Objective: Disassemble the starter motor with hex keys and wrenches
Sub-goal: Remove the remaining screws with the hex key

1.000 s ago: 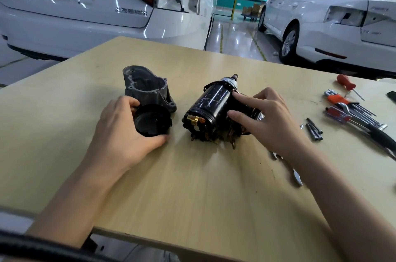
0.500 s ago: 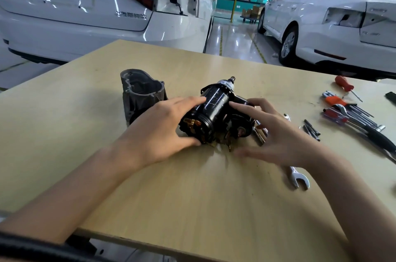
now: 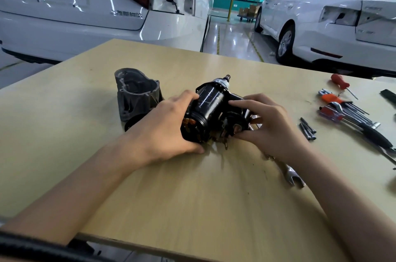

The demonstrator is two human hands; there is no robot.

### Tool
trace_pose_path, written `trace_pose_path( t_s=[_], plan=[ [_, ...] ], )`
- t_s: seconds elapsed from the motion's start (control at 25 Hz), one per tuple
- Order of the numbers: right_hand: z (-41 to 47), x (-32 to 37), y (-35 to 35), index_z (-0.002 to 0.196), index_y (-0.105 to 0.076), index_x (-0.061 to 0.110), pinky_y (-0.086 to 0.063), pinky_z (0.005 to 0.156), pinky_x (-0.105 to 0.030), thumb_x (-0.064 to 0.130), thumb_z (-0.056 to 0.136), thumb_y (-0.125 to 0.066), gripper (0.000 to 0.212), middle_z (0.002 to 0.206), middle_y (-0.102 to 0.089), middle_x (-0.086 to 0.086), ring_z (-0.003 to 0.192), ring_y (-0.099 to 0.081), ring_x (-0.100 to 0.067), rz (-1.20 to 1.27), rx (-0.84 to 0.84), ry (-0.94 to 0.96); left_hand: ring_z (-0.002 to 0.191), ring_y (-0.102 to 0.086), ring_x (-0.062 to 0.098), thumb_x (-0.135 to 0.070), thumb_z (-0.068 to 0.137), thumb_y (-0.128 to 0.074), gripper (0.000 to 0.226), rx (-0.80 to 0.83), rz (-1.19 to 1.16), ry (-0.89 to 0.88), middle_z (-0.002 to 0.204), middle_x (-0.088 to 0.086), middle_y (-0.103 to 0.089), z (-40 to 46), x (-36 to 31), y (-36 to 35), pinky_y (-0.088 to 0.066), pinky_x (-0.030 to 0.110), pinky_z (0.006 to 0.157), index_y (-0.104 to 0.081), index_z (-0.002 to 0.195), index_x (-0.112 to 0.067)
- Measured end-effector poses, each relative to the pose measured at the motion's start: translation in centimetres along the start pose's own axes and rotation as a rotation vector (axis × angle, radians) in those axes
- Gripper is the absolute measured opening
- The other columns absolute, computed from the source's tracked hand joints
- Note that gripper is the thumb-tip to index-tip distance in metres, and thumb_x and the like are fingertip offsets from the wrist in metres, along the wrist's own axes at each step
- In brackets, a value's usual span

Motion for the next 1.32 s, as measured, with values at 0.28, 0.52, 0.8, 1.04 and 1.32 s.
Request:
trace_pose_path(
  t_s=[0.28, 0.52, 0.8, 1.04, 1.32],
  plan=[
    [1.0, -0.3, 1.4, 0.105, -0.064, 0.046, -0.054, 0.077, -0.024, 0.015, 0.060, -0.088, 0.060, 0.106, -0.064, 0.011, 0.086, -0.064, -0.010, 0.275, -0.152, -0.075, 0.066, -0.062, -0.004, -0.071, 0.074, -0.050, 0.048, -0.126, -0.398, 0.116, 0.074, -0.018, -0.067, 1.9, -0.2, 2.7, -0.041, 0.009, 0.059, -0.064, 0.090, -0.027],
    [0.6, -1.4, 3.3, 0.100, -0.070, 0.036, -0.055, 0.070, -0.019, 0.006, 0.063, -0.084, 0.050, 0.090, -0.075, 0.010, 0.085, -0.069, -0.009, 0.486, -0.242, -0.174, 0.098, -0.061, 0.005, -0.042, 0.050, -0.092, 0.077, -0.169, -0.245, -0.014, 0.113, -0.009, -0.060, 1.6, -0.9, 1.3, -0.045, 0.018, 0.089, -0.058, 0.119, -0.030],
    [0.6, 0.1, 4.5, 0.104, -0.071, 0.032, -0.054, 0.070, -0.017, 0.011, 0.072, -0.080, 0.040, 0.095, -0.075, 0.008, 0.095, -0.070, -0.014, 0.553, -0.322, -0.122, 0.093, -0.052, 0.002, -0.015, 0.054, -0.090, 0.075, -0.408, -0.174, -0.105, 0.106, -0.003, -0.057, 0.3, -2.4, 0.8, -0.036, 0.002, 0.084, -0.059, 0.123, -0.021],
    [0.6, 1.0, 4.0, 0.117, -0.063, 0.031, -0.055, 0.085, -0.029, 0.024, 0.078, -0.071, 0.040, 0.110, -0.071, 0.015, 0.106, -0.066, -0.011, 0.547, -0.279, -0.071, 0.084, -0.054, -0.005, -0.031, 0.052, -0.087, 0.066, -0.550, -0.185, -0.240, 0.092, -0.004, -0.053, -0.9, -3.4, 2.5, -0.041, 0.007, 0.078, -0.064, 0.113, -0.022],
    [-0.4, 3.2, 4.7, 0.112, -0.065, 0.027, -0.048, 0.092, -0.027, 0.016, 0.080, -0.075, 0.035, 0.117, -0.060, -0.001, 0.113, -0.056, -0.007, 0.180, -0.426, 0.099, 0.088, -0.052, -0.006, -0.032, 0.051, -0.086, 0.067, -0.521, -0.145, -0.234, 0.095, -0.002, -0.054, -0.9, -2.7, 2.5, -0.036, 0.003, 0.078, -0.062, 0.113, -0.021]
  ],
)
Point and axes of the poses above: each hand's wrist, its own z-axis towards the middle knuckle, its own y-axis out of the back of the hand, x = y × z, the point moved 7 cm from there along z, towards the middle knuckle
